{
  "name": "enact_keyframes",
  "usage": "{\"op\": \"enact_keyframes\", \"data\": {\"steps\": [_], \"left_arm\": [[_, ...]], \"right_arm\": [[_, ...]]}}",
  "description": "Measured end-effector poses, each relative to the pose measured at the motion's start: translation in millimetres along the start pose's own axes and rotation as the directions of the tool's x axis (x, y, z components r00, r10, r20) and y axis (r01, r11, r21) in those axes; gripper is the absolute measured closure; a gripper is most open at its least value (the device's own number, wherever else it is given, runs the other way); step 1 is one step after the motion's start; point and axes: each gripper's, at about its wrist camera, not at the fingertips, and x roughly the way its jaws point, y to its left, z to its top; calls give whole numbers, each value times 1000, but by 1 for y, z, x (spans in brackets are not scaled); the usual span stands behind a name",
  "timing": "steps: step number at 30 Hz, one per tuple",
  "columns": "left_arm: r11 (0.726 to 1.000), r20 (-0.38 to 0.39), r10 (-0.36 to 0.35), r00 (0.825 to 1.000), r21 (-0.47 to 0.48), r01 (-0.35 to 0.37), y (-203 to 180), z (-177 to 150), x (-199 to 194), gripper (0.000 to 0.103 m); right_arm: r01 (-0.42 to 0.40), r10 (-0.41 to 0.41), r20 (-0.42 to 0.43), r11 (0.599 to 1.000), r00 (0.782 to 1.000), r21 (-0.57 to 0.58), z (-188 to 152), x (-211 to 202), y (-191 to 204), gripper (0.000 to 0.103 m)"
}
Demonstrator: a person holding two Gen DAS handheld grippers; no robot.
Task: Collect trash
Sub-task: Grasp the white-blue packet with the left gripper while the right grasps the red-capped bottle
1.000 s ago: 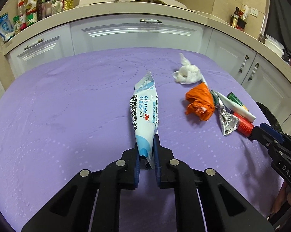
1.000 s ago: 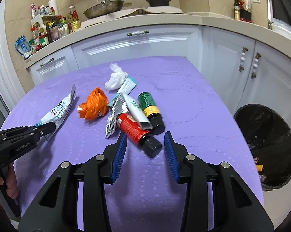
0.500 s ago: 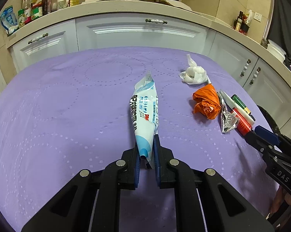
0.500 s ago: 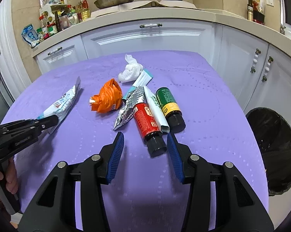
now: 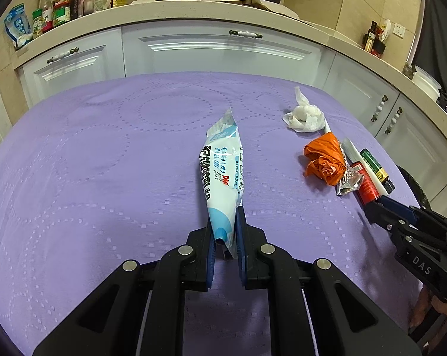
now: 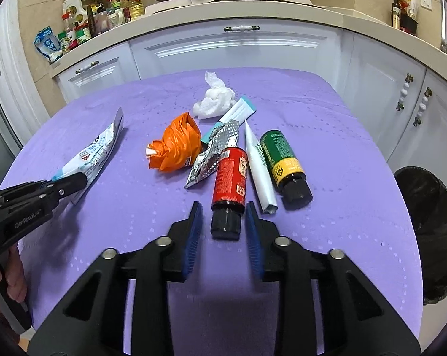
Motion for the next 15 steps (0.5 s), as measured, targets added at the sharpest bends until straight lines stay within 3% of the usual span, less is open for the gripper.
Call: {"op": "enact_keyframes", "data": {"steps": [10, 12, 14, 15], "left_arm": [[1000, 9, 0, 1000, 12, 0, -1, 0, -1, 90], [1000, 10, 0, 1000, 14, 0, -1, 1, -1, 90], [1000, 10, -1, 1000, 14, 1, 0, 0, -2, 90], [1000, 10, -1, 1000, 14, 1, 0, 1, -2, 90]], "right_arm": [[-1, 1, -20, 1000, 1000, 21, 9, 7, 0, 62], [0, 0, -22, 1000, 1000, 17, 10, 8, 1, 64], [2, -2, -31, 1000, 1000, 12, 10, 10, 2, 78], [0, 1, -36, 1000, 999, 10, 10, 11, 2, 79]]}}
